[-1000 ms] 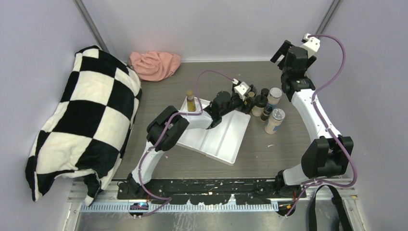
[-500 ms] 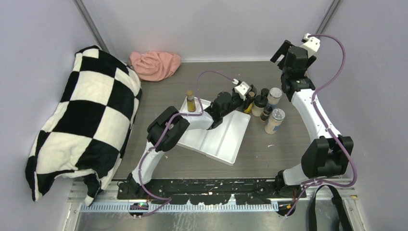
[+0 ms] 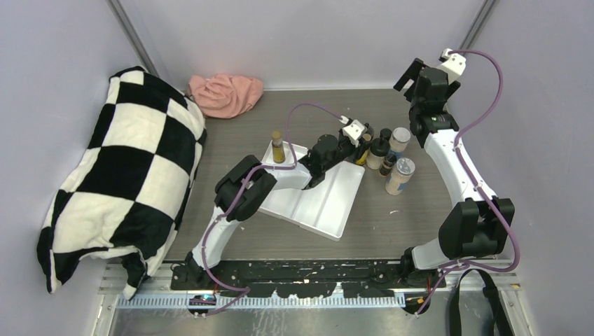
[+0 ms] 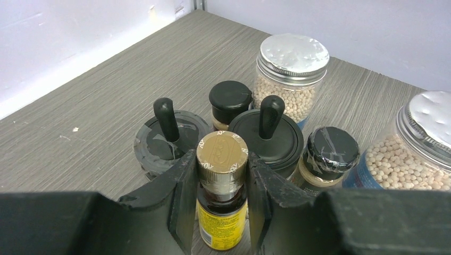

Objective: Organize the condiment bottles
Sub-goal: Pick up the bottle from the center of the board.

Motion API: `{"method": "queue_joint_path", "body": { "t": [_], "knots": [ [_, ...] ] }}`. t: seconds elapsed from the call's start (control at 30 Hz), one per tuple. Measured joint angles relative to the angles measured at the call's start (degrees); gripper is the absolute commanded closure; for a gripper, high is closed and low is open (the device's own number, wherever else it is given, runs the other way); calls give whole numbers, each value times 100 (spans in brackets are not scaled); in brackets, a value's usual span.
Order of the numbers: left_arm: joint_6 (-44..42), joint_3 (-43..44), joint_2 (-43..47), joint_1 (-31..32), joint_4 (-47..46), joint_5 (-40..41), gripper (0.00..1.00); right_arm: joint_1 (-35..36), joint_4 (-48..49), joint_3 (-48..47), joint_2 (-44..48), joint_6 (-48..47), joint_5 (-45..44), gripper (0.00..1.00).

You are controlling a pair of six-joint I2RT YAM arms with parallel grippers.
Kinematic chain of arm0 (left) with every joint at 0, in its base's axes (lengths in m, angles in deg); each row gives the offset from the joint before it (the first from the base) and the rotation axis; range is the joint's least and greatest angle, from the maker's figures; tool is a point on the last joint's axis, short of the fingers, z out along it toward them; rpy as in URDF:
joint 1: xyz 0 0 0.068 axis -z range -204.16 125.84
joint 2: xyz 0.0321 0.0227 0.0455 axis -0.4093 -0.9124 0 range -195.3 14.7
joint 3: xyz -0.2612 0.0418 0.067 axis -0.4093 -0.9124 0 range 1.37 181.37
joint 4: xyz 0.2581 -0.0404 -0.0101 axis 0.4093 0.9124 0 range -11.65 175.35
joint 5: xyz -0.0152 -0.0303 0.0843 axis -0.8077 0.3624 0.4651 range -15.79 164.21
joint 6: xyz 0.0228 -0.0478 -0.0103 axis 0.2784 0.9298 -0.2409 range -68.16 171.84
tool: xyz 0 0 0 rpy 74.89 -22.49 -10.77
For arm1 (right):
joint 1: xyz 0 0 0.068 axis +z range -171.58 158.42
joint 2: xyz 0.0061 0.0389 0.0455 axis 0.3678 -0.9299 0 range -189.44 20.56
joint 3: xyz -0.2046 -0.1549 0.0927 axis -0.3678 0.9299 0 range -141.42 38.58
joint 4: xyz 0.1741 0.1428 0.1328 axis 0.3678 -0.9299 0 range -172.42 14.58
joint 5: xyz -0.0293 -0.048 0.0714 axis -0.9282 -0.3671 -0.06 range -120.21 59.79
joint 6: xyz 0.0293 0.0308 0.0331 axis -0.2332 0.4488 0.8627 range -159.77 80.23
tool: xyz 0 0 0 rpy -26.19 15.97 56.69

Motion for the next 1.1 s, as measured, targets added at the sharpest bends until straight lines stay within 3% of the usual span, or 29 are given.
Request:
{"method": "queue_joint_path", "body": {
  "t": [1.1],
  "knots": [
    [-411, -199, 146, 162, -37, 227, 100, 0, -109, 0, 4, 125, 74, 7]
  ]
}}
